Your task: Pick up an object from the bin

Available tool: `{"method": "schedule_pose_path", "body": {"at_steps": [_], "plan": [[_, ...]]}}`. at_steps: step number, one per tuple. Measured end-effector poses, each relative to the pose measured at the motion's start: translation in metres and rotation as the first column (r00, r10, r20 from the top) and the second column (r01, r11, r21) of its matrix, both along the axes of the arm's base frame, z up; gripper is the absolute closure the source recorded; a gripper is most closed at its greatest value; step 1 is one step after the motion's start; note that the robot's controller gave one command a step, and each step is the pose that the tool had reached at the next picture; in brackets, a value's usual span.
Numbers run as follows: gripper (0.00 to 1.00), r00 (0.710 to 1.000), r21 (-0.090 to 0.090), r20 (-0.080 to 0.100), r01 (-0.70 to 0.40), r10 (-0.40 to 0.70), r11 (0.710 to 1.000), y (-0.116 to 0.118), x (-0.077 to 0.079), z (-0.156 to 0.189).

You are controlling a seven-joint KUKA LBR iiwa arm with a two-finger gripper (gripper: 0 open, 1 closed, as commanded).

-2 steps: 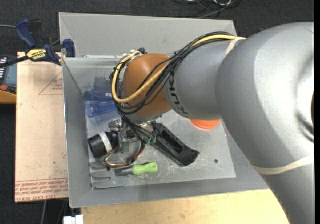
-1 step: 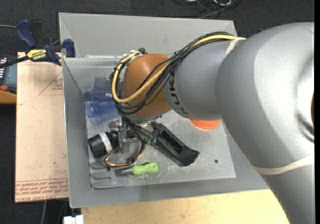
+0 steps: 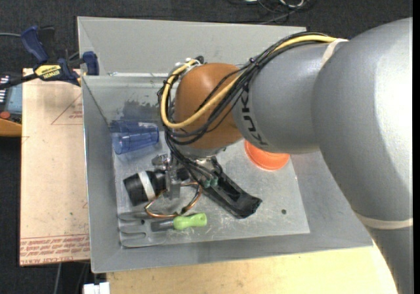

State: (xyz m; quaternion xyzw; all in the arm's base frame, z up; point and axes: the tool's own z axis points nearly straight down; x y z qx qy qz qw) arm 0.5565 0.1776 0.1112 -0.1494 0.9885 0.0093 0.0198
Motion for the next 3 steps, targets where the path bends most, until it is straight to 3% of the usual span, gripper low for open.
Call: {"method": "schedule_pose_path", "body": {"at_steps": [1,2,3], "plan": [[1.0,1.0,0.0,0.0,0.0,0.0,1.0,0.0,0.0,0.0],[1.0,1.0,0.001,0.003,-0.011,0.011,1.0,0.0,-0.001,0.106],[1.0,1.0,-0.005,-0.018,-0.008,0.008,1.0,-0.002,-0.017,0.043]]}}
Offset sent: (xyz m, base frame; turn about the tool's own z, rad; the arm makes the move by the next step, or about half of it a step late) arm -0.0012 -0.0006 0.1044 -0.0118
